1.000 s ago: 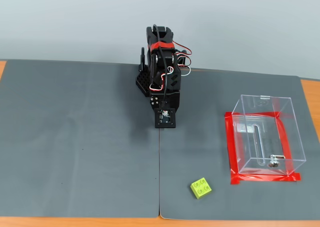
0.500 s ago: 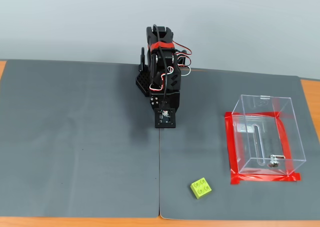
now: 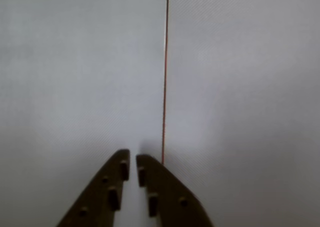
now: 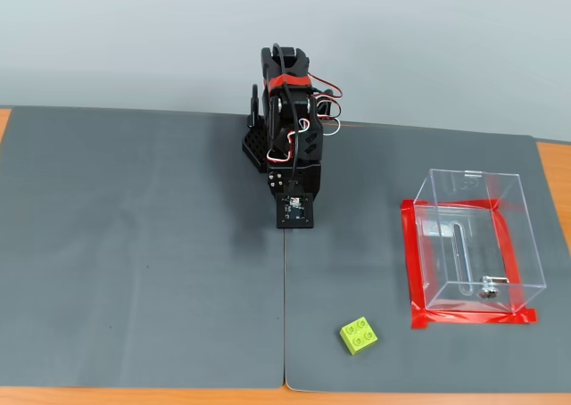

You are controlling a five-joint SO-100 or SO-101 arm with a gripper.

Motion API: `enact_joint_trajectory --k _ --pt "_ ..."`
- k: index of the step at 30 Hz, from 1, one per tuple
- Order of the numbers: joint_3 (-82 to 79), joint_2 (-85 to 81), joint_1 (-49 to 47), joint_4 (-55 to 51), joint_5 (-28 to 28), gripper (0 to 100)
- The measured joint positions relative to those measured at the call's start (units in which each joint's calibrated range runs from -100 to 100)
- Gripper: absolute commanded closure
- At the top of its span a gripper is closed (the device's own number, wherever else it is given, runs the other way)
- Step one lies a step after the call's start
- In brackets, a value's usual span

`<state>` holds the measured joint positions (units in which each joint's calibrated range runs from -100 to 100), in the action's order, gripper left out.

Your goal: Pick the green lego block and place it into the transparent box

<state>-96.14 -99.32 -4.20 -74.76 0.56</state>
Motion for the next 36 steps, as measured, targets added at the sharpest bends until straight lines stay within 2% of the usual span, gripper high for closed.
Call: enact_joint_trajectory --k 24,36 --pt "0.0 0.6 -0.1 0.3 0.2 98" --pt "5.7 13.3 -0.1 12.2 0.1 98"
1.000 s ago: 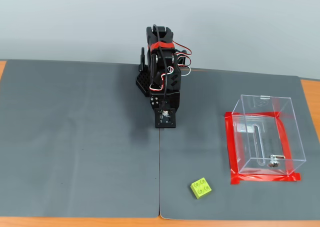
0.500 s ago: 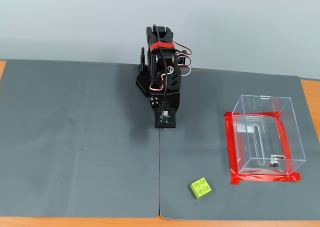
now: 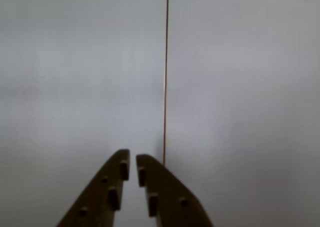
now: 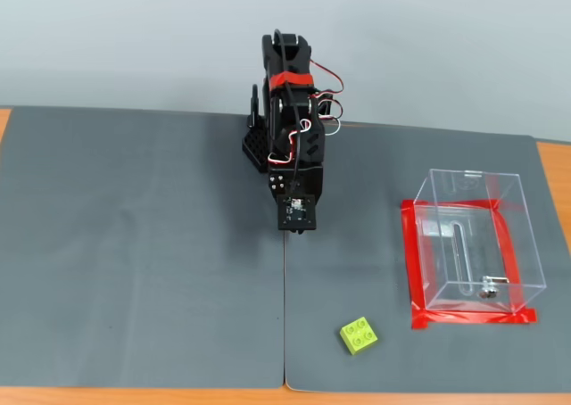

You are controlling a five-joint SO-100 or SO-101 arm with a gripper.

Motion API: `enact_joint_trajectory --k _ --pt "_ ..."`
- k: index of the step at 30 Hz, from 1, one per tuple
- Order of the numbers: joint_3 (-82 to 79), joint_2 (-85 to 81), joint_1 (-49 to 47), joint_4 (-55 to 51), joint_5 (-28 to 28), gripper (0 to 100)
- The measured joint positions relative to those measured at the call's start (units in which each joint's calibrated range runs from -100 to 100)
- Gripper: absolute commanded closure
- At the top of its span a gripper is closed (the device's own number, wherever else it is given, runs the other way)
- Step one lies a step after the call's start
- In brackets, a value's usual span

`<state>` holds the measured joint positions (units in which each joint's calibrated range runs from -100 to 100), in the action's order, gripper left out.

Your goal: Pick the green lego block and place it into the transparent box

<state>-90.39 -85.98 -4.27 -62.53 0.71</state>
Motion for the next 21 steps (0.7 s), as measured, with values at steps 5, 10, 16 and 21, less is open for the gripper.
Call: enact_joint_trajectory --k 5,10,16,21 --pt "4.2 5.6 0.0 1.7 0.0 98" --pt "9.7 13.4 0.0 2.3 0.0 98" --pt "19.6 24.0 -2.3 2.3 -0.9 98" --pt "27.2 32.3 -6.1 2.3 -2.6 98"
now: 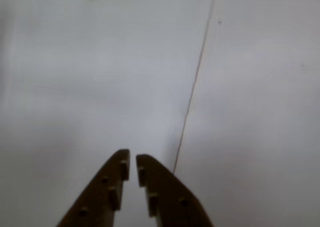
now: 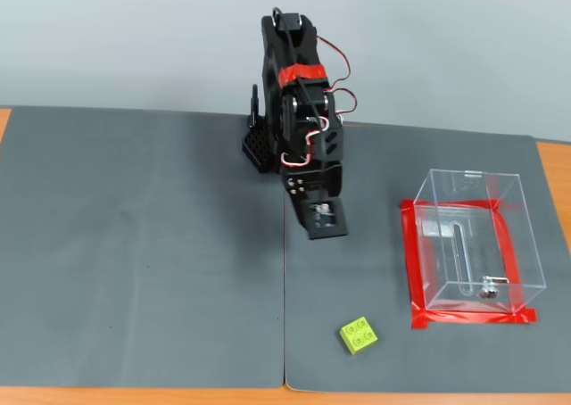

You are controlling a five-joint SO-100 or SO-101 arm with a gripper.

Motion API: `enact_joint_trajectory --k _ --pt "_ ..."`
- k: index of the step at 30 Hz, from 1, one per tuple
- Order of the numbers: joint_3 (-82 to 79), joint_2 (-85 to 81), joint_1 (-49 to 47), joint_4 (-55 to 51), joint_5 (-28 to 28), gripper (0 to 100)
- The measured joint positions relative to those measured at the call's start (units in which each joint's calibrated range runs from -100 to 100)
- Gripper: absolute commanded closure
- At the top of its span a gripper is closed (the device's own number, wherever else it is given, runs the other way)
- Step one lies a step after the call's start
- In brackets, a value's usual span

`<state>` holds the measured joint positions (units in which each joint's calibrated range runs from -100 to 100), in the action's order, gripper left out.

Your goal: Pick the green lego block and place it into the transparent box

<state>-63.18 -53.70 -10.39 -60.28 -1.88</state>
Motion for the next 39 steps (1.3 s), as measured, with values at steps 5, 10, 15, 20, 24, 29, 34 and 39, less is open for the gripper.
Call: enact_joint_trajectory --k 5,10,15,20,24,29,34,39 --pt "7.8 8.1 -2.6 0.0 -2.5 98" --pt "15.2 16.5 -3.5 1.0 -3.3 98" --pt "21.7 23.7 -3.5 5.0 -3.4 98" --pt "27.0 29.7 -3.5 8.1 -3.4 98" --pt "30.5 34.6 -3.5 9.6 -3.4 98" --pt "35.7 41.5 -3.4 9.7 -3.4 94" --pt "40.0 47.8 -5.7 9.8 -3.4 75" --pt "45.1 52.8 -6.5 9.8 -3.4 68"
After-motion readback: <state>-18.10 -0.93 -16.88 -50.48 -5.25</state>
